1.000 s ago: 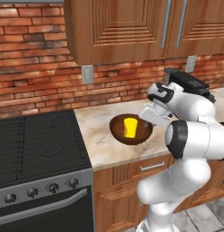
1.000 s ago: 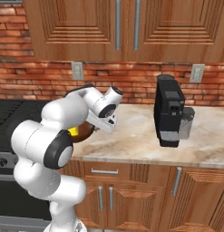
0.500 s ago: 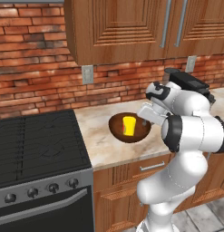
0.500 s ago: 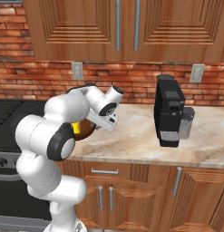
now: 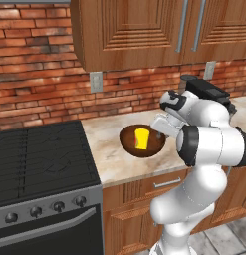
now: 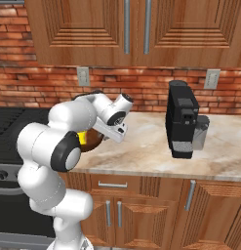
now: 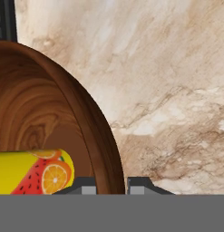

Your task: Place the cup inside the bowl on the dining table and move the bowl to any counter.

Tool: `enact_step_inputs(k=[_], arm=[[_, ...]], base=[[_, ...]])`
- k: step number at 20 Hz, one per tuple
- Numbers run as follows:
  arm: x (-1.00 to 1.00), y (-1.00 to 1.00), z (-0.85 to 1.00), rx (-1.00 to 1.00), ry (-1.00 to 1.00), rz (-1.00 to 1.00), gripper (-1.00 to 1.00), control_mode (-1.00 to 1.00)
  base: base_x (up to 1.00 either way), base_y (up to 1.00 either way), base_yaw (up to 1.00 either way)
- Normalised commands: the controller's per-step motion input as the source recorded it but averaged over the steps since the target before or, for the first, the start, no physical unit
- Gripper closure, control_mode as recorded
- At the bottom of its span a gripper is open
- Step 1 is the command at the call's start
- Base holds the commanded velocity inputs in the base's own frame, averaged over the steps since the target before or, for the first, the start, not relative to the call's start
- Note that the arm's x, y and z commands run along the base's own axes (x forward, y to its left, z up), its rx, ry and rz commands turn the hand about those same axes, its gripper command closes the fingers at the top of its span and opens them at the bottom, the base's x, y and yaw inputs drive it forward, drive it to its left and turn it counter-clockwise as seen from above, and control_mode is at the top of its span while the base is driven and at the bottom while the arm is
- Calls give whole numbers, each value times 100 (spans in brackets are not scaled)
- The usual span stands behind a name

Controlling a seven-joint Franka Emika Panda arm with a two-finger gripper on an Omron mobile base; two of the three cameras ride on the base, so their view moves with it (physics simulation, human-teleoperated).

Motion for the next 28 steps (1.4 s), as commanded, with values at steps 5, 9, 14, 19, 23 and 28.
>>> enact_step_inputs(k=[5,9,14,19,23,28], arm=[[0,0,-8,0,0,-1,100,-100],[0,0,-11,0,0,-1,100,-100],[1,0,-7,-2,0,-1,100,-100],[9,0,-5,-4,0,-1,100,-100],[15,0,-4,-4,0,-1,100,-100],[10,0,-11,-2,0,0,100,-100]], base=[[0,0,0],[0,0,0],[0,0,0],[0,0,0],[0,0,0],[0,0,0]])
